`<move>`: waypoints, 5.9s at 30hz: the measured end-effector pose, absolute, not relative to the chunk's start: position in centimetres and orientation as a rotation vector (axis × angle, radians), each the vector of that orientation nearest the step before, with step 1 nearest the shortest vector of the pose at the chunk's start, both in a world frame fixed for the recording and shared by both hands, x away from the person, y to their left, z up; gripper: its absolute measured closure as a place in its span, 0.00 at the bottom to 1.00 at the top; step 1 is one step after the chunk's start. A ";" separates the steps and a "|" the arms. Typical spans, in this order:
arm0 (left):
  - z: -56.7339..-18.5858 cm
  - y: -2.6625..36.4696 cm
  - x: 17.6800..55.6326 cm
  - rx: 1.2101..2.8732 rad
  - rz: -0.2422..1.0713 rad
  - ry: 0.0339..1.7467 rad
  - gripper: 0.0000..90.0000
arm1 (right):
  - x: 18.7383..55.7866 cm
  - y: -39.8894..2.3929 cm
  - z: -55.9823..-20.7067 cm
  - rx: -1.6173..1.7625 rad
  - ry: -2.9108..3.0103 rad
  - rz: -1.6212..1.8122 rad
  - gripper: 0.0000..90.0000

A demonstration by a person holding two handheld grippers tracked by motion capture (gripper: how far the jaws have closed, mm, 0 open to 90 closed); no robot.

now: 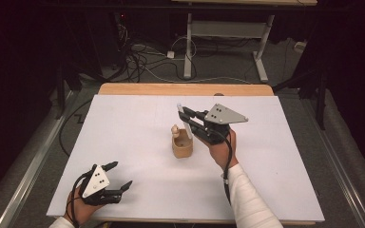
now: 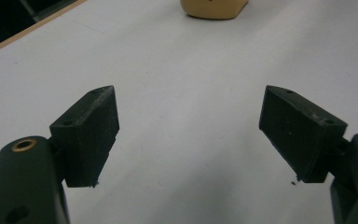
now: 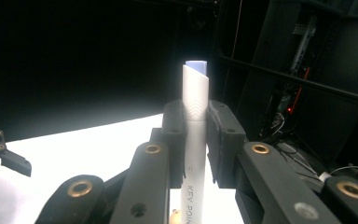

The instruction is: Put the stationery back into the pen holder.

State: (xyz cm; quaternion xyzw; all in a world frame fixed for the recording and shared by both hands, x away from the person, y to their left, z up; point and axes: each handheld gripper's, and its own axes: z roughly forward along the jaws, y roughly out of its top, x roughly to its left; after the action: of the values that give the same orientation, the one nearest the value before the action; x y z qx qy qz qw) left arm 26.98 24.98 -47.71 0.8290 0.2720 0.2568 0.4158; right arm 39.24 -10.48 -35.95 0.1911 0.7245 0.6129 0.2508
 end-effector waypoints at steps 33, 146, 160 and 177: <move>-47.7 25.0 26.9 2.078 0.644 0.680 0.21 | 40.5 -9.8 -41.4 0.661 2.020 1.629 0.86; -47.7 24.3 27.1 2.097 0.692 0.643 0.21 | 27.8 -24.9 -44.4 0.710 1.963 1.221 0.21; -47.7 24.3 27.2 2.104 0.690 0.645 0.21 | 26.0 -27.6 -47.0 0.799 1.951 1.188 0.21; -47.8 24.3 26.9 2.119 0.700 0.625 0.21 | 25.7 -27.2 -47.0 0.752 1.958 1.197 0.22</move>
State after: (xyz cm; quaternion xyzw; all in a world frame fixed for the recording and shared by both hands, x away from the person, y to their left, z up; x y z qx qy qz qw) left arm 26.87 24.26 -47.76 0.8379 0.2470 0.2766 0.4006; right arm 25.68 -27.22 -46.99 0.2909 0.7579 0.4633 0.3553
